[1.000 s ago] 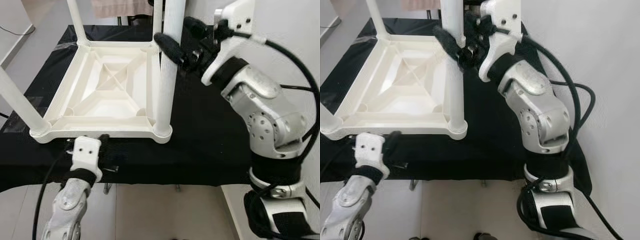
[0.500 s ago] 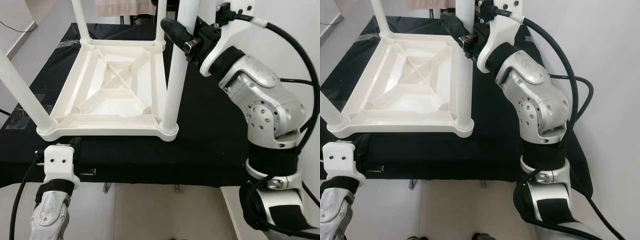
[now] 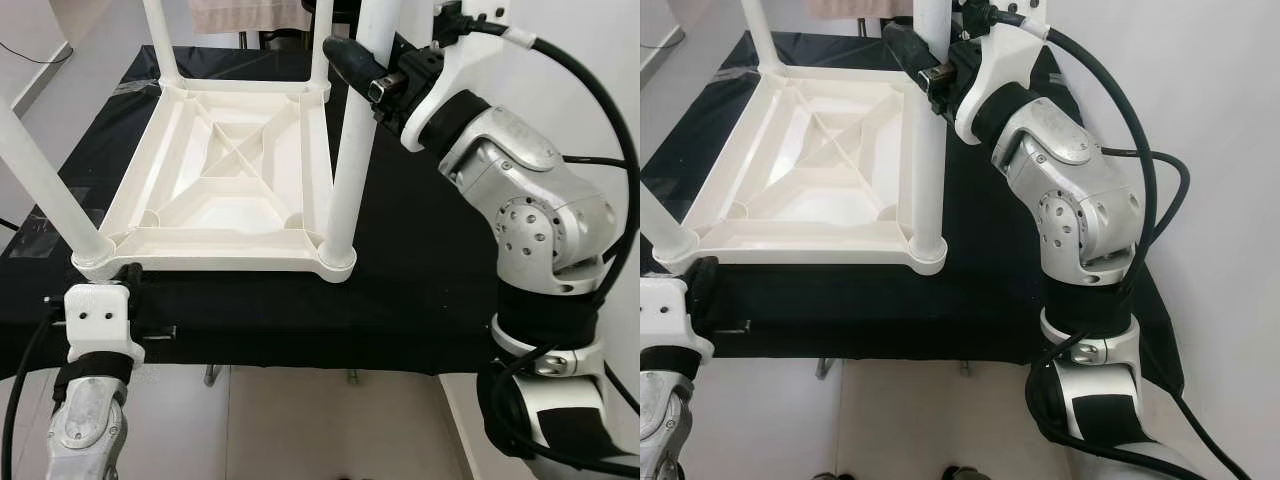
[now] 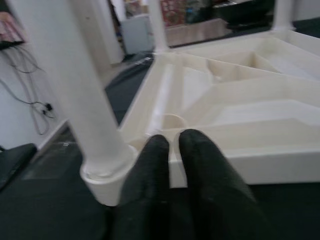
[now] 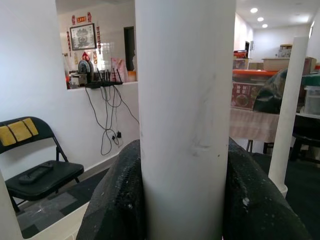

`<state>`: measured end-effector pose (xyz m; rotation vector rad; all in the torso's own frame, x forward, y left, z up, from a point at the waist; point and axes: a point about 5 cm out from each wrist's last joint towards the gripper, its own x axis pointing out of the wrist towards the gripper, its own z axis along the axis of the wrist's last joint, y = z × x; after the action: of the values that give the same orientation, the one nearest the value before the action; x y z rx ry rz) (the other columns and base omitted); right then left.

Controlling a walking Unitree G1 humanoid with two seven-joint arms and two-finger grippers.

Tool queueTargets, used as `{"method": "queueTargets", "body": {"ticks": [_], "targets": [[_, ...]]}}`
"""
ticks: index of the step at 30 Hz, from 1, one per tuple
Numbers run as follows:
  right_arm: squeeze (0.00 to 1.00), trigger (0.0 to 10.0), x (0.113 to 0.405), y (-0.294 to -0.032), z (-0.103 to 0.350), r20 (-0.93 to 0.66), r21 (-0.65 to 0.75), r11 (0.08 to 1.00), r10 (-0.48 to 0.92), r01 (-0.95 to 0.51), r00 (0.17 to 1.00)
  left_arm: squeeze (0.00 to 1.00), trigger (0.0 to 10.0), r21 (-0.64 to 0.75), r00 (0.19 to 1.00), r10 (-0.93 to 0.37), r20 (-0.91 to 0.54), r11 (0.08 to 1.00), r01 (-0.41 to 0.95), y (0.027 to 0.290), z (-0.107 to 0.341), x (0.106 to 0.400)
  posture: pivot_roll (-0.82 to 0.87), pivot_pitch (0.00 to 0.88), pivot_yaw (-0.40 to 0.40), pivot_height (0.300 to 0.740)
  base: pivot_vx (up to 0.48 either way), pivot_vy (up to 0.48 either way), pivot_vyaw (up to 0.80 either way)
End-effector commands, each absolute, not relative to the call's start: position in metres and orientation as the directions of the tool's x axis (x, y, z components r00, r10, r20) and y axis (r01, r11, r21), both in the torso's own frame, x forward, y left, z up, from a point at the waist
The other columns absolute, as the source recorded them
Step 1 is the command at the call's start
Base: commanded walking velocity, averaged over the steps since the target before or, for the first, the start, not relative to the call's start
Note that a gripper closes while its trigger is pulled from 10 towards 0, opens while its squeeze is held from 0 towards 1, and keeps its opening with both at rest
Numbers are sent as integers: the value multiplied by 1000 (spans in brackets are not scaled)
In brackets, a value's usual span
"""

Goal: Building children table

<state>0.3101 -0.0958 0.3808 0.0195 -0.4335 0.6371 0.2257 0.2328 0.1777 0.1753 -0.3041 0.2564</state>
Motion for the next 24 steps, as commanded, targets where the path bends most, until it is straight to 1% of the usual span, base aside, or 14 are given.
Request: {"method": "queueTargets", "body": {"ticks": [1,8,10,13,15,16,17,18,19,20,21,22,23,24], "targets": [[0,0,313,-96,378,375,-93,815,560,-571,739,1000,10000,98,902,258,347,946,-308,242,182,222,-4,192,-91,740,0,0,0],[0,0,313,-98,377,371,-87,820,554,-566,745,1000,10000,-76,880,341,332,939,-335,263,176,222,-6,189,-92,740,0,0,0],[0,0,313,-98,377,371,-87,820,554,-566,745,1000,10000,-76,880,341,332,939,-335,263,176,222,-6,189,-92,740,0,0,0],[0,0,312,-97,376,368,-81,821,551,-565,749,1000,10000,-112,864,379,330,925,-363,281,174,225,-11,185,-93,740,0,0,0],[0,0,312,-97,376,368,-81,821,551,-565,749,1000,10000,-116,860,390,329,920,-373,286,173,225,-11,184,-93,740,0,0,0],[0,1529,311,-97,375,366,-81,820,553,-567,748,1000,10000,-112,855,401,330,916,-386,291,173,227,-13,184,-93,740,0,0,0],[0,1529,311,-97,375,366,-81,820,553,-567,748,1000,10000,-112,855,401,330,916,-386,291,173,227,-13,184,-93,740,0,0,0],[0,10000,311,-98,375,365,-81,819,555,-568,748,1000,10000,-112,850,409,333,912,-395,296,175,228,-16,183,-92,740,0,0,0],[0,10000,311,-98,375,364,-81,819,555,-569,748,1000,10000,-116,846,413,335,910,-399,298,176,229,-17,183,-92,740,0,0,0],[0,10000,311,-98,376,364,-82,819,556,-569,747,710,10000,-112,845,413,340,910,-400,302,177,231,-17,182,-93,740,0,0,0],[0,10000,311,-98,376,364,-82,819,556,-569,747,710,10000,-112,845,413,340,910,-400,302,177,231,-17,182,-93,740,0,0,0],[0,10000,311,-99,376,364,-83,819,556,-568,747,435,10000,-109,845,411,342,910,-399,305,178,232,-16,182,-93,740,0,0,0],[0,10000,310,-99,377,365,-85,818,556,-568,747,20,10000,-102,846,408,343,912,-398,308,179,234,-17,181,-95,740,0,0,0],[0,10000,310,-99,377,365,-85,818,556,-568,747,20,10000,-102,846,408,343,912,-398,308,179,234,-17,181,-95,740,0,0,0]]}}
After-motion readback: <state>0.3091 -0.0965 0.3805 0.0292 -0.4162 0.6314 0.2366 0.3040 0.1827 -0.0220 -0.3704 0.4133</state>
